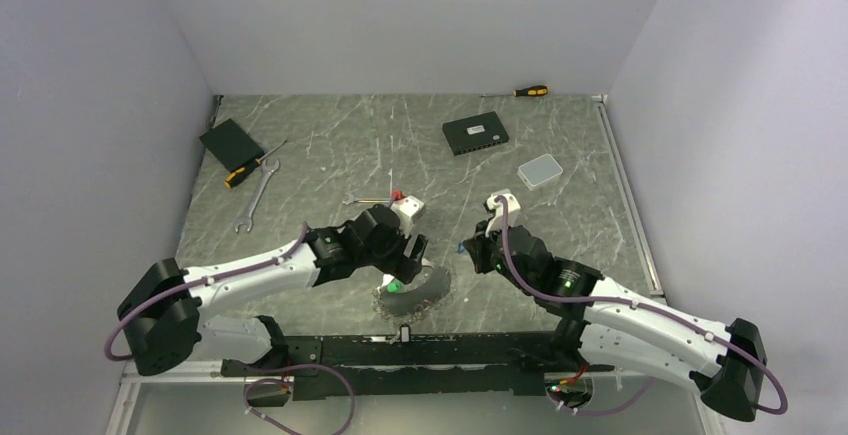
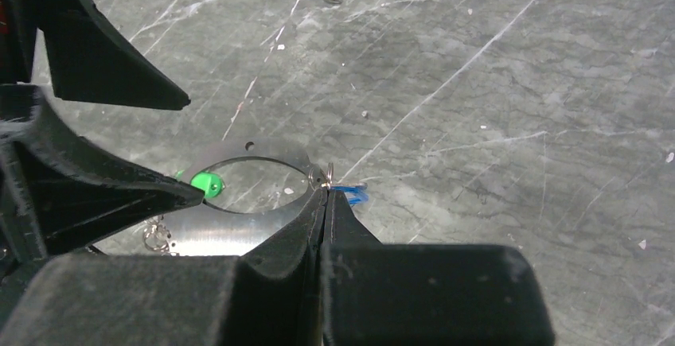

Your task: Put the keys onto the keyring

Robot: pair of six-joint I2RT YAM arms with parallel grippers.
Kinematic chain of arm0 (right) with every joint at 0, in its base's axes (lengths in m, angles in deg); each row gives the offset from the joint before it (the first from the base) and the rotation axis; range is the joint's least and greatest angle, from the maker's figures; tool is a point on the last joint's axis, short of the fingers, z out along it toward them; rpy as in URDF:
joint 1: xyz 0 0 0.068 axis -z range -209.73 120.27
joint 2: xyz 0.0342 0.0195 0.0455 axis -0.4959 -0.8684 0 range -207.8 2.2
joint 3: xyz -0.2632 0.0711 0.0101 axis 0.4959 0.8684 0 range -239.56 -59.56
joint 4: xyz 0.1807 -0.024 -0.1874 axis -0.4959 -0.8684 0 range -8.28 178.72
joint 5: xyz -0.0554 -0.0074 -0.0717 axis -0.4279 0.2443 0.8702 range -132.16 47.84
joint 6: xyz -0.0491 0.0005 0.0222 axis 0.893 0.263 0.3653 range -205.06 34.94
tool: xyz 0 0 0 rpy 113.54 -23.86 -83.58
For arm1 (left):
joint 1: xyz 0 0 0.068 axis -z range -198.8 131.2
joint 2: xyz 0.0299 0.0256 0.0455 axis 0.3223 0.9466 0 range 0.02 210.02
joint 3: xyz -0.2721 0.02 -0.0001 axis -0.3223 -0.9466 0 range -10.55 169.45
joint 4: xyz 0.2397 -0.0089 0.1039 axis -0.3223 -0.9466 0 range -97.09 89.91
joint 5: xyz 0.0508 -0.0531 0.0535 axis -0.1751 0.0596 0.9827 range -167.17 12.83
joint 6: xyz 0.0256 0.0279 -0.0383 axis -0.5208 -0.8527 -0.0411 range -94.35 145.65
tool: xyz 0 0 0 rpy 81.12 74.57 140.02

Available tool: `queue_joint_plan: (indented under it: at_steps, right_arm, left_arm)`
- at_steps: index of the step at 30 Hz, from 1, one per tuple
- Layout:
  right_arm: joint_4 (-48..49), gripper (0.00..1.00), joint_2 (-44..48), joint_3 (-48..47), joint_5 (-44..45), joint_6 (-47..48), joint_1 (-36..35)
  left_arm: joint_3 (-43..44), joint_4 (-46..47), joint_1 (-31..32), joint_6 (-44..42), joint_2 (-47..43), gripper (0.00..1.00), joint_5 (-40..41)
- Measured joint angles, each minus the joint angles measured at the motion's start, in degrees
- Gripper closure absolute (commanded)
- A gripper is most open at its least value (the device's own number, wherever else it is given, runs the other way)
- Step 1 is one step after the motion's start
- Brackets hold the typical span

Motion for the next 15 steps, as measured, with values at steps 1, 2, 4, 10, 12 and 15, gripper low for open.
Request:
queue_joint_plan:
  at_steps: [1,2,4,10,12,15]
  right_arm:
    - [-0.1,1.00,0.2,0.0,0.0,0.0,0.0]
    - [-0.1,1.00,0.5,0.1,0.1,-0.1,0.0]
    - [-0.1,1.00,1.2,0.2,0.1,-0.3,0.0]
    - [-0.1,1.00,2.5,0.9,0.3,-1.0,0.1]
    - [-0.1,1.00,2.4,1.2,0.5,-1.3,0.1]
    - [-0.1,1.00,2.3,1.2,1.1,-1.5,0.1]
  left_arm:
    - [0.9,-1.5,0.0,1.6,0.8,0.21,0.1]
    - [2.2,-3.1,0.0,3.1,1.8,0.24,0.2]
    - [5.8,-6.6,0.1,6.0,4.4,0.27,0.5]
    - [20.4,-22.1,4.0,18.4,14.1,0.39,4.0]
    - [24.2,-27.5,5.4,23.7,16.8,0.39,5.0]
    - [26.8,-32.1,7.5,30.3,19.5,0.39,6.3]
